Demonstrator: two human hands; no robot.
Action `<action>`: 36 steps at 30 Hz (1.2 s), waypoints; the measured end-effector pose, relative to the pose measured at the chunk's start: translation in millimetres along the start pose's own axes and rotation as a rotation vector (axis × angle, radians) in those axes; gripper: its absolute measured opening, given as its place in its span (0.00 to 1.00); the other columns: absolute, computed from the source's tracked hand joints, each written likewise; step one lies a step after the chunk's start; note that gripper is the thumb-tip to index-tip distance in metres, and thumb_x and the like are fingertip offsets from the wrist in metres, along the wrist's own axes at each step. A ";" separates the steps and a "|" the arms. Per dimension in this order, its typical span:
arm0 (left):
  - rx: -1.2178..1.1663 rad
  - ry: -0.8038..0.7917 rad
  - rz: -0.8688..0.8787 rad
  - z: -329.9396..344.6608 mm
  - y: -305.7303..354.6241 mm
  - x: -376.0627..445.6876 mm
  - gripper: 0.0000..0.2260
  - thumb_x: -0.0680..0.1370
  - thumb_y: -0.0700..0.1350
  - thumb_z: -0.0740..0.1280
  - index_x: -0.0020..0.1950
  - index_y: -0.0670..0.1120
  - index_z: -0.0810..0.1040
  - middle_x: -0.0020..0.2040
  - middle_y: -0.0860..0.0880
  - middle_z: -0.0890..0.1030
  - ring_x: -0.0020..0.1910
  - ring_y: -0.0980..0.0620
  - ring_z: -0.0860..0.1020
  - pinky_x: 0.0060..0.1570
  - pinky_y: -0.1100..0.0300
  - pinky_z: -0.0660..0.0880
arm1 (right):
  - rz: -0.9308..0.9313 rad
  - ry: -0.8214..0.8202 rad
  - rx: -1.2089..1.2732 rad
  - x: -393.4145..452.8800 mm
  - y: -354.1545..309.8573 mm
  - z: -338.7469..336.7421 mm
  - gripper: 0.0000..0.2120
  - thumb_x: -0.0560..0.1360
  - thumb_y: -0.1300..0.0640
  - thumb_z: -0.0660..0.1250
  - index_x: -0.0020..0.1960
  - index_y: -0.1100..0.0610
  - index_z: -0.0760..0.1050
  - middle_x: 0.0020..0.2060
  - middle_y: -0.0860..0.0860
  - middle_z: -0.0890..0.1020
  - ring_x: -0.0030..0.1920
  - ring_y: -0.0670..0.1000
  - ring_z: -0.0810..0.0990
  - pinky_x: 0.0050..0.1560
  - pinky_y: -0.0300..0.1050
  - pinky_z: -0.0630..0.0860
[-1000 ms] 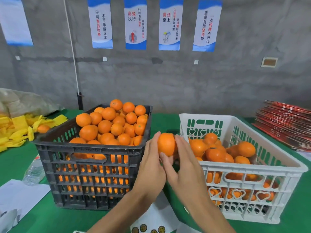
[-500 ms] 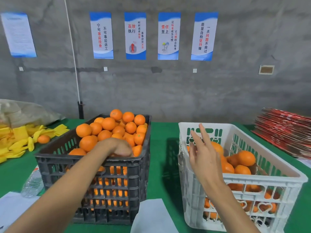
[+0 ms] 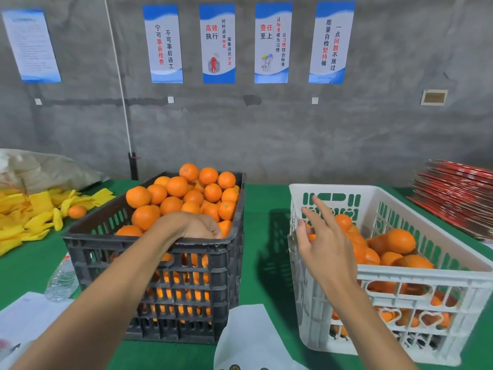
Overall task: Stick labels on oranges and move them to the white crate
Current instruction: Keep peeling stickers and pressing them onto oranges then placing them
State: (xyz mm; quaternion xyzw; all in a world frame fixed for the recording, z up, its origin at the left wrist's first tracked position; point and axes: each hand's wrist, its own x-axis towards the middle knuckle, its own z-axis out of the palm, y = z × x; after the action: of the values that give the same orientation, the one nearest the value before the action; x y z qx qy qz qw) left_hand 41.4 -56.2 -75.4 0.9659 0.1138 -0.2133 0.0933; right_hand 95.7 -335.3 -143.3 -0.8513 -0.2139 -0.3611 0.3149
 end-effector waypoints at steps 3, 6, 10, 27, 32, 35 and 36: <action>-0.137 0.081 0.071 0.7 -3.6 -1.1 0.04 0.76 0.46 0.70 0.41 0.53 0.81 0.37 0.56 0.80 0.33 0.57 0.75 0.36 0.64 0.74 | -0.037 -0.023 -0.009 -2.2 -3.5 1.0 0.17 0.82 0.52 0.63 0.69 0.53 0.78 0.78 0.46 0.66 0.47 0.51 0.85 0.38 0.48 0.81; -0.411 0.263 0.112 -1.2 -18.5 4.2 0.10 0.72 0.46 0.79 0.51 0.50 0.85 0.52 0.51 0.84 0.53 0.54 0.82 0.57 0.56 0.80 | -0.075 0.003 0.083 -7.9 -12.0 1.1 0.16 0.81 0.55 0.66 0.67 0.54 0.80 0.76 0.46 0.69 0.48 0.49 0.85 0.41 0.46 0.81; -0.967 0.755 0.156 -7.0 -22.9 -9.1 0.21 0.65 0.45 0.84 0.57 0.45 0.85 0.52 0.46 0.86 0.49 0.52 0.83 0.48 0.59 0.79 | -0.164 -0.019 0.299 -16.9 -31.1 11.0 0.18 0.81 0.54 0.67 0.70 0.53 0.77 0.75 0.43 0.70 0.55 0.44 0.82 0.51 0.47 0.83; -1.170 0.438 0.525 171.1 79.4 0.0 0.28 0.68 0.54 0.80 0.65 0.57 0.74 0.59 0.51 0.81 0.54 0.52 0.84 0.56 0.53 0.81 | 0.016 -0.382 0.543 -121.5 -4.8 30.4 0.41 0.77 0.43 0.68 0.80 0.36 0.47 0.76 0.38 0.61 0.73 0.35 0.66 0.70 0.34 0.67; -0.964 0.401 0.356 226.1 69.6 36.4 0.29 0.71 0.58 0.78 0.67 0.57 0.69 0.59 0.53 0.79 0.53 0.57 0.81 0.52 0.62 0.78 | 0.070 -0.768 0.262 -186.7 21.5 46.8 0.43 0.76 0.27 0.58 0.80 0.38 0.37 0.76 0.35 0.59 0.72 0.36 0.63 0.71 0.38 0.66; -0.957 0.396 0.301 240.0 64.8 45.8 0.34 0.69 0.64 0.76 0.70 0.60 0.65 0.59 0.56 0.77 0.51 0.59 0.80 0.47 0.66 0.76 | -0.160 -0.849 0.037 -200.1 40.8 57.7 0.36 0.80 0.30 0.54 0.81 0.47 0.54 0.79 0.42 0.60 0.78 0.46 0.58 0.77 0.39 0.52; -0.961 0.397 0.300 242.9 63.0 47.7 0.34 0.68 0.66 0.75 0.69 0.61 0.65 0.59 0.57 0.77 0.51 0.59 0.81 0.47 0.67 0.76 | -0.195 -0.875 0.042 -196.6 47.6 59.3 0.32 0.81 0.33 0.54 0.80 0.48 0.60 0.80 0.42 0.59 0.80 0.45 0.54 0.76 0.35 0.45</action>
State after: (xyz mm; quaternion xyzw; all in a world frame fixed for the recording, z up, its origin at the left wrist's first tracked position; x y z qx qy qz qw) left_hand 4.9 -163.4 -304.4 0.8418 0.0748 0.0650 0.5306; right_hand 25.0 -355.0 -340.9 -0.8932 -0.4133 0.0095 0.1766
